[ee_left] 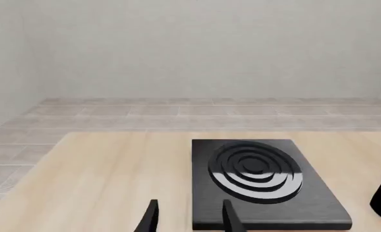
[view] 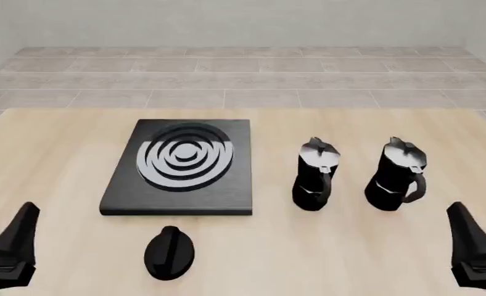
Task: Put both moka pots on the stove.
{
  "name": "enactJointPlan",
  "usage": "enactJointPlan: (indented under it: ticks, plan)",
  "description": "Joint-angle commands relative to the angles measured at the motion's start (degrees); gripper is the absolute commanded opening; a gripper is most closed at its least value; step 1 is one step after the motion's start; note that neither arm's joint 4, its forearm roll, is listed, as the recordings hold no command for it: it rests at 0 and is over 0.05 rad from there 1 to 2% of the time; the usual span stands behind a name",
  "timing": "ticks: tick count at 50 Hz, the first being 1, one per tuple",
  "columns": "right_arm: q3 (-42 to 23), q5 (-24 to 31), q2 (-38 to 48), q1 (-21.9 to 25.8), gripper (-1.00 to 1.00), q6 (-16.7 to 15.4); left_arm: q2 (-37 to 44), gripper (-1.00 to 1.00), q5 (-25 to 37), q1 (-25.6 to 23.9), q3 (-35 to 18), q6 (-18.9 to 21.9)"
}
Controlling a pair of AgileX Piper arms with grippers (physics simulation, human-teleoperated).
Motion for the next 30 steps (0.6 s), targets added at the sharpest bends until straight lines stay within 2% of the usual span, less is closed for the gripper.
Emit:
enactJointPlan:
  ticks: [1, 5, 10, 12, 14, 16, 19, 21, 25, 30]
  plan:
    - [-0.59, 1.37, -1.3, 1.06, 1.0, -0.2, -0.73, 1.0, 0.6, -0.56, -0.07, 1.41]
    - [-1.57, 2.12, -1.25, 2.0, 1.0, -0.23, -1.2, 1.0, 1.01, -0.11, -0.18, 1.0]
    - [-3.1, 3.01, -1.28, 3.35, 1.0, -2.42, -1.09, 1.0, 1.09, -0.31, -0.05, 1.01]
    - [-3.54, 3.32, -1.29, 3.68, 1.0, -2.36, -1.06, 1.0, 1.09, -0.32, -0.04, 1.07]
    - [-4.62, 4.77, -1.26, 5.05, 1.0, -4.01, -0.69, 1.0, 0.76, -0.3, -0.03, 1.14]
    - [-5.29, 6.7, -1.16, 5.64, 1.0, -3.39, -0.86, 1.0, 0.95, -0.35, -0.01, 1.19]
    - [-6.65, 5.63, 3.5, 6.77, 1.0, -2.96, -1.03, 1.0, 1.17, -0.34, -0.05, 1.2]
    - [-7.93, 5.2, 5.13, 6.94, 1.0, -3.77, -0.48, 1.0, 0.77, -0.42, -0.2, 1.36]
    - [-10.91, 4.01, 12.0, 10.36, 1.0, -1.69, -1.01, 1.0, 1.06, -0.4, -0.05, 1.42]
    - [-13.15, 2.95, 15.2, 13.5, 1.0, -4.26, -1.33, 1.0, 1.24, -0.26, -0.04, 1.67]
